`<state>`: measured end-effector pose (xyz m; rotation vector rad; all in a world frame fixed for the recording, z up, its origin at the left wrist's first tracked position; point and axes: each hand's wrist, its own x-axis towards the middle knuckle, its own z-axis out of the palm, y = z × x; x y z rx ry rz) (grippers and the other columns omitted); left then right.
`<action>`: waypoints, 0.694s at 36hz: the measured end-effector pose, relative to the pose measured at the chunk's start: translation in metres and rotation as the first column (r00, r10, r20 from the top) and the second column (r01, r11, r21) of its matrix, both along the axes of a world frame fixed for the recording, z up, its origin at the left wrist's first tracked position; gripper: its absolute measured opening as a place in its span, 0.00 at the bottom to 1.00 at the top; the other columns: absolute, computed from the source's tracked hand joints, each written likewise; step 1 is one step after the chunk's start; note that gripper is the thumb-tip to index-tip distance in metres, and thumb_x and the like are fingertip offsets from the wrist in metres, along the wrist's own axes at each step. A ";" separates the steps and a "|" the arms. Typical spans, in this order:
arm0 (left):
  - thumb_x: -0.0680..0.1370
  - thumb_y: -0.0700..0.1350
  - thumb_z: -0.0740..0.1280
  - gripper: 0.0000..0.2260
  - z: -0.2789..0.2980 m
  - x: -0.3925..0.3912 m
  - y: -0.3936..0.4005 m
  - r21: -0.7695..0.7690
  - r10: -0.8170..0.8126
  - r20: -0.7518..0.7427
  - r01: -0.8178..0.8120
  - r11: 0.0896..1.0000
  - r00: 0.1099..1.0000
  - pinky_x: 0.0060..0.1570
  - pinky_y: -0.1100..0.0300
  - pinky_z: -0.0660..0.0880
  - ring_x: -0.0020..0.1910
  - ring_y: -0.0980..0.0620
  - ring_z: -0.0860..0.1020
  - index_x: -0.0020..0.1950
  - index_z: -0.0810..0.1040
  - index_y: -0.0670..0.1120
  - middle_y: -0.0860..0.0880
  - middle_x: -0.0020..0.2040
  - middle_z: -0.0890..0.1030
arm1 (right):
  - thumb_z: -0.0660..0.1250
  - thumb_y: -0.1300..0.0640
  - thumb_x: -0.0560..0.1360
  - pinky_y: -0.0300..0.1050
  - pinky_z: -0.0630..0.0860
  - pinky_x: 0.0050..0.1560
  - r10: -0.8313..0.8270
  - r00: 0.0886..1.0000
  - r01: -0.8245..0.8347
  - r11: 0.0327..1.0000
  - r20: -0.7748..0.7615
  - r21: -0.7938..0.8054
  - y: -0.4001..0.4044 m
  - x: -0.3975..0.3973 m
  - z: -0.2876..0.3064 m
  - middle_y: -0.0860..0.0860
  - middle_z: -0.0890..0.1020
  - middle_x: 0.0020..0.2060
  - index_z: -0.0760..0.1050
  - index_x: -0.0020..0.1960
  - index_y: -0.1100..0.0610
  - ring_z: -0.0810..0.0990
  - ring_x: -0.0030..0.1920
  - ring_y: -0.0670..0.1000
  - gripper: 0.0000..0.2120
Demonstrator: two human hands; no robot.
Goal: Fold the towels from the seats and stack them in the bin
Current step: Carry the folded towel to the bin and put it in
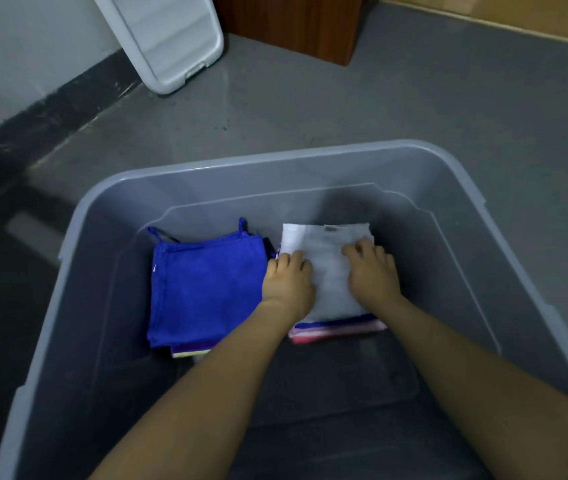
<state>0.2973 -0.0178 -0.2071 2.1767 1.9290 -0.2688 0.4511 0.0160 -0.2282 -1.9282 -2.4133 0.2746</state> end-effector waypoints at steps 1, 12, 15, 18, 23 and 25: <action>0.81 0.51 0.55 0.20 -0.001 -0.001 0.000 -0.040 0.003 0.006 -0.003 0.999 1.000 0.69 0.52 0.55 0.69 0.45 0.61 0.72 0.64 0.46 0.46 0.72 0.60 | 0.55 0.57 0.79 0.49 0.62 0.59 -0.022 0.999 0.024 0.998 0.039 -0.057 0.000 0.001 -0.001 0.56 0.65 0.67 0.65 0.68 0.53 0.68 0.60 0.58 0.18; 0.81 0.48 0.56 0.17 0.055 -0.027 -0.004 -0.029 0.140 0.237 -0.138 0.990 0.961 0.60 0.54 0.64 0.62 0.42 0.71 0.67 0.70 0.45 0.44 0.65 0.71 | 0.59 0.64 0.76 0.46 0.63 0.59 0.028 0.990 -0.019 0.998 -0.138 0.061 0.000 -0.027 0.040 0.54 0.74 0.60 0.72 0.64 0.58 0.71 0.61 0.56 0.17; 0.80 0.47 0.57 0.14 0.100 -0.047 -0.007 0.025 0.149 0.234 -0.159 0.987 0.961 0.57 0.53 0.69 0.60 0.40 0.73 0.62 0.74 0.43 0.42 0.63 0.73 | 0.59 0.67 0.74 0.50 0.68 0.52 0.065 0.974 -0.039 0.992 -0.216 0.124 -0.002 -0.053 0.079 0.57 0.75 0.55 0.74 0.57 0.61 0.74 0.55 0.59 0.13; 0.80 0.45 0.57 0.15 0.135 -0.062 -0.004 0.087 0.181 0.248 -0.208 0.974 0.952 0.57 0.52 0.70 0.62 0.41 0.73 0.63 0.73 0.43 0.42 0.64 0.74 | 0.59 0.69 0.71 0.51 0.70 0.45 0.109 0.935 -0.034 0.974 -0.338 0.223 0.004 -0.071 0.109 0.60 0.76 0.48 0.75 0.50 0.64 0.77 0.48 0.63 0.10; 0.80 0.45 0.58 0.13 0.215 -0.099 -0.014 0.253 0.219 0.318 -0.305 0.918 0.922 0.56 0.51 0.73 0.59 0.41 0.74 0.61 0.75 0.42 0.41 0.61 0.76 | 0.60 0.62 0.76 0.50 0.71 0.48 0.162 0.903 -0.059 0.964 -0.399 0.259 0.006 -0.109 0.190 0.55 0.76 0.53 0.75 0.54 0.59 0.76 0.52 0.59 0.09; 0.80 0.45 0.58 0.13 0.250 -0.119 -0.027 0.330 0.234 0.353 -0.355 0.875 0.906 0.54 0.50 0.74 0.57 0.42 0.75 0.59 0.75 0.42 0.42 0.59 0.76 | 0.61 0.62 0.75 0.51 0.73 0.46 0.212 0.845 -0.055 0.948 -0.491 0.314 -0.002 -0.133 0.226 0.55 0.77 0.51 0.76 0.52 0.59 0.77 0.50 0.59 0.08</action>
